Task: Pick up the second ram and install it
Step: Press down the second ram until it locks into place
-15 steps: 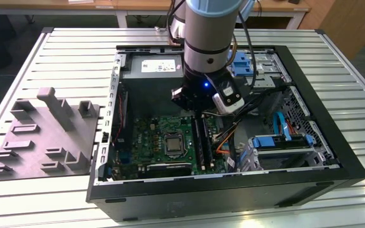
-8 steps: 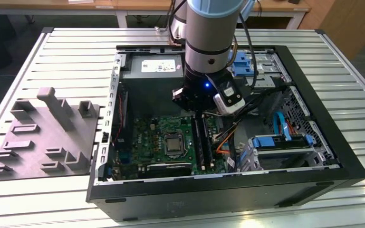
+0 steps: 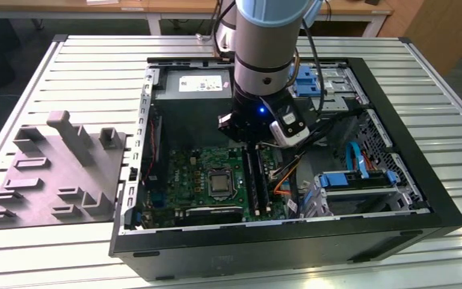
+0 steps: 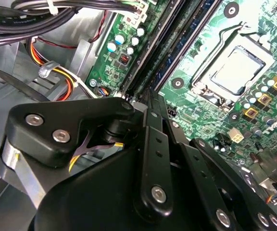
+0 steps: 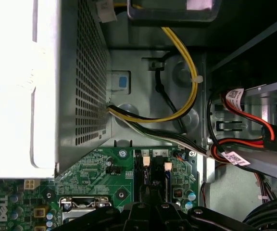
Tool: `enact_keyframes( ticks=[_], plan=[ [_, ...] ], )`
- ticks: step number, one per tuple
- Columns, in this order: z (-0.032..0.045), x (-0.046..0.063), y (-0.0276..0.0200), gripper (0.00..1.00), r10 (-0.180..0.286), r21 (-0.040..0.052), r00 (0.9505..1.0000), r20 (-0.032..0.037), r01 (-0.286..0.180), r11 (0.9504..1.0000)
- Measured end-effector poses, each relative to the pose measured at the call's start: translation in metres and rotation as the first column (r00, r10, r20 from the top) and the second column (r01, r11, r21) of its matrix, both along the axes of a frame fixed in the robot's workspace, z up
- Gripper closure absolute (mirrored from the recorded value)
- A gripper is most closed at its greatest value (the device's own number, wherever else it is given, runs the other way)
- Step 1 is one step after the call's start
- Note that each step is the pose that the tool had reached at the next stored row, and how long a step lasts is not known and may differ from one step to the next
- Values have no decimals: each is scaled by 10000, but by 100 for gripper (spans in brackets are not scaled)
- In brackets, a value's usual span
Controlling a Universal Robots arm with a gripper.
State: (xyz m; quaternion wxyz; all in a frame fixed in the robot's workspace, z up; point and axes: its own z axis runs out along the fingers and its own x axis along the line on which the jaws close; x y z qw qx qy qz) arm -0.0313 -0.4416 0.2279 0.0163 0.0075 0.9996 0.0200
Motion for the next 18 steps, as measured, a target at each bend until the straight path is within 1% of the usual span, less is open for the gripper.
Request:
enact_keyframes(
  ticks=[11,13,16,18],
  plan=[
    [-35,-11,6,90,0,-3,10000,-2,0,10000],
    [-53,-11,6,90,0,2,10000,0,0,10000],
    [-55,-11,6,90,0,-3,10000,-2,0,10000],
    [-72,-11,6,90,0,-2,10000,-1,0,10000]
  ],
)
